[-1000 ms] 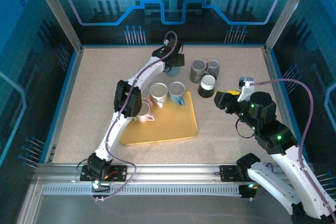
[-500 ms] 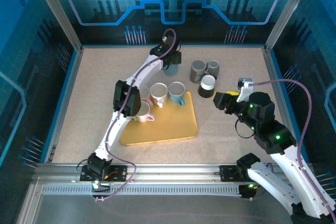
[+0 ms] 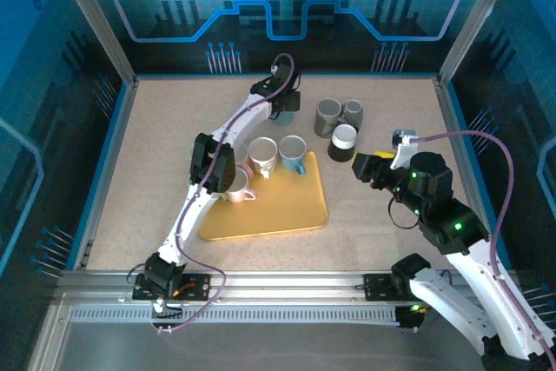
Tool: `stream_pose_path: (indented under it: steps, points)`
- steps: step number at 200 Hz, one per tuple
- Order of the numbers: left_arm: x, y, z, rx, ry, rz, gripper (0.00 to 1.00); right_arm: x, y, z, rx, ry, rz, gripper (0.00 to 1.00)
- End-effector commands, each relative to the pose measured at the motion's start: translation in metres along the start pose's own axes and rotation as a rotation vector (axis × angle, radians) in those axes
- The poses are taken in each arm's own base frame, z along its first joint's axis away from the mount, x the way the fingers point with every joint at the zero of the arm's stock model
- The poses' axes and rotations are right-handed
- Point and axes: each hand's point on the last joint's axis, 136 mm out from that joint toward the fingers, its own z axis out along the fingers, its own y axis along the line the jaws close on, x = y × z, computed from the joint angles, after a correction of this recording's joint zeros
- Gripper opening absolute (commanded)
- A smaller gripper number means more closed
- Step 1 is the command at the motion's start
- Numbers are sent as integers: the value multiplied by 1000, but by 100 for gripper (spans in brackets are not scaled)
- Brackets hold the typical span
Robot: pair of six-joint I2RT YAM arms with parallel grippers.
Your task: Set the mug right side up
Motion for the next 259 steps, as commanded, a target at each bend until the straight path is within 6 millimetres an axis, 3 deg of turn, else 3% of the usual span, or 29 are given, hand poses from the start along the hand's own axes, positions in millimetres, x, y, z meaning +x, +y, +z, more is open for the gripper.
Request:
stream_pose_path:
  steps: [1,17,46,77,84,113,143,148,191,222,259]
  points:
    - [-2,4,1,-5,1,2,52,-3,-2,1,1,-23,16,63]
    - [-12,5,-10,-5,-18,-1,42,-6,0,0,-4,-28,14,61]
    - [-47,0,-56,49,-107,-8,41,-10,7,0,-38,-29,5,59]
    - [-93,-3,-134,132,-237,-14,41,-8,24,7,-120,4,-12,60]
    - [-100,-5,-153,166,-261,-11,40,-19,32,4,-141,-15,-16,60]
    - [-111,-16,-233,348,-356,37,41,-29,43,3,-172,-14,-53,59]
    - [-99,-12,-307,461,-511,149,39,-33,52,7,-172,62,-49,59]
    - [-100,-10,-328,479,-569,172,39,-34,56,8,-186,76,-47,59]
    - [-51,6,-409,509,-861,430,34,-31,81,14,-269,217,40,58]
    - [3,2,-449,492,-1055,741,27,-26,103,23,-358,336,153,57]
    - [47,3,-467,389,-1139,1008,24,-22,123,35,-447,470,322,55]
